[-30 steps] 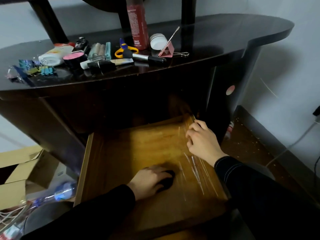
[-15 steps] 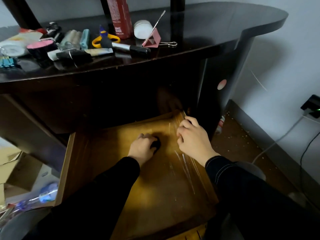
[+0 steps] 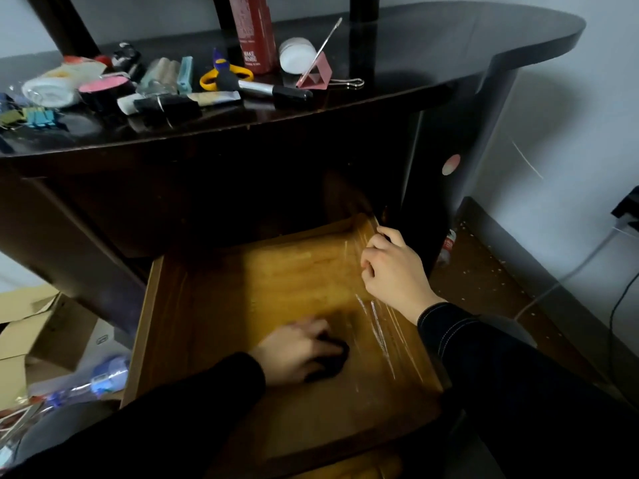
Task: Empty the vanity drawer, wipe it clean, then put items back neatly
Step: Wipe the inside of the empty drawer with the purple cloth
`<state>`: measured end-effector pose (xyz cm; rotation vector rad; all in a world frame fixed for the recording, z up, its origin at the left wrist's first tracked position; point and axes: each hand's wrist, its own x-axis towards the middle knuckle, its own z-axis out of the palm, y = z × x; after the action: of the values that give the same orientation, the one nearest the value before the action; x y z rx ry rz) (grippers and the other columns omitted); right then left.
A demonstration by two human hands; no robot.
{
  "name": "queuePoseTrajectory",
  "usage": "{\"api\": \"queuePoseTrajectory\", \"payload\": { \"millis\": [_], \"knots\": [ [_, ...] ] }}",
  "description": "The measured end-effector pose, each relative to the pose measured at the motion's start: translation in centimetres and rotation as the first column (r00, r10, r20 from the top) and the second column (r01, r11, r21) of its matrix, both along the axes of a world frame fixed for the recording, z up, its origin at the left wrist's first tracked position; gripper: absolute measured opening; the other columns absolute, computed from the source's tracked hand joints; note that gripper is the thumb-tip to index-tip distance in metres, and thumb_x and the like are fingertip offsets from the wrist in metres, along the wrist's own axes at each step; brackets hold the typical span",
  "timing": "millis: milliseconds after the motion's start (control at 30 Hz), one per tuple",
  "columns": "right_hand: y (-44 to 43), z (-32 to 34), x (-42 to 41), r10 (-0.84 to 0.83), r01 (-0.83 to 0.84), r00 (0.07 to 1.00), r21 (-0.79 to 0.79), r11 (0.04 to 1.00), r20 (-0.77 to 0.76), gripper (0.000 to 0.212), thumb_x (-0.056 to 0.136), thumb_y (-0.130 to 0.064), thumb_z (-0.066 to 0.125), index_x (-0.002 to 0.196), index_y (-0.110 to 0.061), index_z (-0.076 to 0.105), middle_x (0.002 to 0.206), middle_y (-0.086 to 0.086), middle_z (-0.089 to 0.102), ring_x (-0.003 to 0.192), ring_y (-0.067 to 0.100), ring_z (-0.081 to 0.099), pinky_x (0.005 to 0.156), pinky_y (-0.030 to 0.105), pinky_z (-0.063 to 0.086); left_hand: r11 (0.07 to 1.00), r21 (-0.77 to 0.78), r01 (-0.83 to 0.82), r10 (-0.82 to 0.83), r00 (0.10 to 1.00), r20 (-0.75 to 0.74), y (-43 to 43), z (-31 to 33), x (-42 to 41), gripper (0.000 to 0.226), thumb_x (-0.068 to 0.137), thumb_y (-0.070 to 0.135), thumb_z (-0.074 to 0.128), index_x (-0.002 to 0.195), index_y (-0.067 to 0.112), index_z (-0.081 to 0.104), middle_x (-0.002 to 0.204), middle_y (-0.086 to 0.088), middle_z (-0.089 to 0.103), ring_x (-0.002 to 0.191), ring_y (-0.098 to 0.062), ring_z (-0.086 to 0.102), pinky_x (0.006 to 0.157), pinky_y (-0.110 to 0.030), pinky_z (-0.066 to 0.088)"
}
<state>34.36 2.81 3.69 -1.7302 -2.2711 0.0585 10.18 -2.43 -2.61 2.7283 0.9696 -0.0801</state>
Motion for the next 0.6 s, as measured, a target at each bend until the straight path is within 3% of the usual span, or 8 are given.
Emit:
{"api": "queuePoseTrajectory", "payload": {
  "millis": [67, 167, 267, 400, 533, 600],
  "knots": [
    [0.2, -0.1, 0.0, 0.0, 0.0, 1.0, 0.003, 1.0, 0.0, 0.016, 0.092, -0.021, 0.059, 0.094, -0.015, 0.073, 0.119, -0.003, 0.063, 0.145, 0.023, 0.033, 0.088, 0.037, 0.054, 0.981, 0.056, -0.184, 0.181, 0.982, 0.055, 3.8, -0.3, 0.1, 0.044, 0.096, 0.039, 0.059, 0.14, 0.034, 0.056, 0.129, -0.002, 0.052, 0.119, -0.025, 0.049, 0.096, -0.036, 0.046],
    [0.2, -0.1, 0.0, -0.004, 0.004, 1.0, 0.003, 1.0, -0.006, 0.015, 0.092, -0.02, 0.058, 0.091, -0.015, 0.073, 0.118, -0.003, 0.063, 0.144, 0.022, 0.033, 0.088, 0.036, 0.053, 0.876, 0.12, -0.466, 0.461, 0.884, 0.071, 8.7, -1.0, 0.5, 0.047, 0.095, 0.036, 0.062, 0.142, 0.032, 0.055, 0.126, -0.003, 0.049, 0.118, -0.028, 0.046, 0.097, -0.038, 0.045],
    [0.2, -0.1, 0.0, -0.015, 0.015, 1.0, 0.003, 1.0, -0.006, 0.015, 0.092, -0.02, 0.057, 0.09, -0.017, 0.072, 0.118, -0.005, 0.062, 0.144, 0.021, 0.032, 0.088, 0.035, 0.052, 0.81, 0.12, -0.573, 0.566, 0.819, 0.089, 10.3, -1.4, 1.6, 0.047, 0.093, 0.033, 0.064, 0.14, 0.028, 0.057, 0.121, -0.004, 0.048, 0.114, -0.029, 0.045, 0.096, -0.038, 0.045],
    [0.1, 0.0, 0.0, -0.015, 0.015, 1.0, 0.001, 1.0, -0.006, 0.014, 0.092, -0.02, 0.058, 0.09, -0.017, 0.072, 0.118, -0.005, 0.063, 0.144, 0.021, 0.032, 0.088, 0.036, 0.053, 0.861, 0.075, -0.503, 0.499, 0.864, 0.066, 7.2, -0.6, 2.2, 0.048, 0.09, 0.034, 0.065, 0.138, 0.029, 0.058, 0.12, -0.003, 0.048, 0.114, -0.029, 0.045, 0.093, -0.04, 0.049],
    [-0.1, 0.2, -0.1, -0.017, 0.017, 1.0, -0.005, 1.0, 0.013, 0.015, 0.093, -0.019, 0.057, 0.092, -0.016, 0.072, 0.119, -0.004, 0.063, 0.144, 0.022, 0.032, 0.088, 0.034, 0.051, 0.976, -0.067, -0.205, 0.207, 0.978, 0.021, -0.1, 0.0, 2.1, 0.046, 0.09, 0.037, 0.066, 0.135, 0.034, 0.059, 0.121, 0.0, 0.05, 0.113, -0.024, 0.047, 0.092, -0.038, 0.047],
    [-0.2, 0.3, -0.2, -0.022, 0.022, 1.0, -0.012, 1.0, 0.012, 0.016, 0.093, -0.019, 0.056, 0.092, -0.016, 0.072, 0.12, -0.004, 0.063, 0.145, 0.021, 0.031, 0.088, 0.034, 0.051, 0.982, -0.171, -0.082, 0.083, 0.997, -0.003, -3.0, -0.1, 2.0, 0.044, 0.091, 0.036, 0.065, 0.134, 0.037, 0.059, 0.13, -0.001, 0.051, 0.124, -0.023, 0.047, 0.106, -0.034, 0.04]
  ]
}}
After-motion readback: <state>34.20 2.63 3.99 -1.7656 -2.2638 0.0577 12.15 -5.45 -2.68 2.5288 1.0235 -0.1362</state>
